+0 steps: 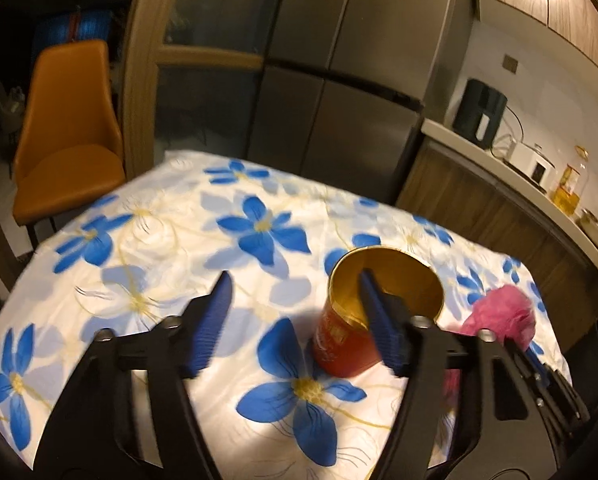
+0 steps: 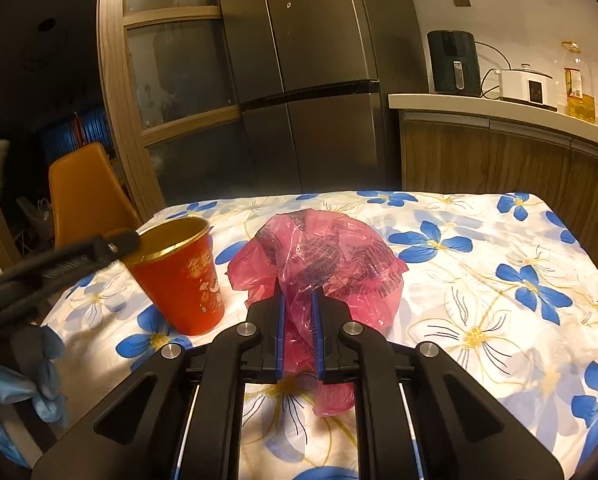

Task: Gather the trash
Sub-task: 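Grasp the red paper cup rim with the left tool and lift it, then carry the red cup and pink bag over the black bin with both tools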

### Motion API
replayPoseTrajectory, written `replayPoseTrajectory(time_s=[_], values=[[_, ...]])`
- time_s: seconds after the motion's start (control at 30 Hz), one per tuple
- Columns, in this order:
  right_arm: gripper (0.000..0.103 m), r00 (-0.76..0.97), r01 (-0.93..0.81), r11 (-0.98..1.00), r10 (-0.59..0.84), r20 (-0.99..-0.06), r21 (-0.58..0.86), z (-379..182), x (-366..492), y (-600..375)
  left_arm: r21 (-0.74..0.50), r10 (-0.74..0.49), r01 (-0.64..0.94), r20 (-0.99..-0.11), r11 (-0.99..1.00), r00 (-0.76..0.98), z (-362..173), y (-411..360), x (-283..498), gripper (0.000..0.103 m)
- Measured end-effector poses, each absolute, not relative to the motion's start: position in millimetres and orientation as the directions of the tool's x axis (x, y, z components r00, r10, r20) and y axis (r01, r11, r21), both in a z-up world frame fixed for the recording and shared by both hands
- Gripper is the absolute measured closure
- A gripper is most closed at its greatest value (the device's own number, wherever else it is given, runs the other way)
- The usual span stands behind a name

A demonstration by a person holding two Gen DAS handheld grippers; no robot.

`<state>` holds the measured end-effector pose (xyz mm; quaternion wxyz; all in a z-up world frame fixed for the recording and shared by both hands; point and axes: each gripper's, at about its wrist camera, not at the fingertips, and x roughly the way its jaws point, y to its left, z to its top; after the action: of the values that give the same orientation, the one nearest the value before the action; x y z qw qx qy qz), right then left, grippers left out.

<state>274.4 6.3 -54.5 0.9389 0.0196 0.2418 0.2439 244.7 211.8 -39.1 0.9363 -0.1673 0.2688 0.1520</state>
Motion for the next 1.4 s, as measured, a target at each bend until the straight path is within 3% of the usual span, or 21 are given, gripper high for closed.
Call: replayPoseTrajectory(time_s=[0.2,0.37,0.83,1.4], values=[[0.091,0.768,-0.456,0.876,0.475,-0.429,0.155,-49.9,266.8,2.5,-0.232,0.148,-0.347,-0.599,0.909,0.787,-50.6,206.5,238.8,0.085],[0.091,0.770,-0.460,0.873,0.482,-0.418,0.160,-46.9,259.8,-4.3,-0.234,0.145,-0.336,-0.583,0.912,0.800,-48.2,200.4,224.9,0.098],[0.093,0.807,-0.435,0.885,0.464,-0.365,0.164,-28.6,233.9,-38.6,-0.221,0.159,-0.317,-0.531,0.923,0.832,-23.6,164.9,203.7,0.098],[0.094,0.893,-0.317,0.931,0.357,-0.274,0.181,2.6,197.3,-138.4,-0.192,0.058,-0.169,-0.478,0.967,0.877,5.2,67.9,199.4,0.098]])
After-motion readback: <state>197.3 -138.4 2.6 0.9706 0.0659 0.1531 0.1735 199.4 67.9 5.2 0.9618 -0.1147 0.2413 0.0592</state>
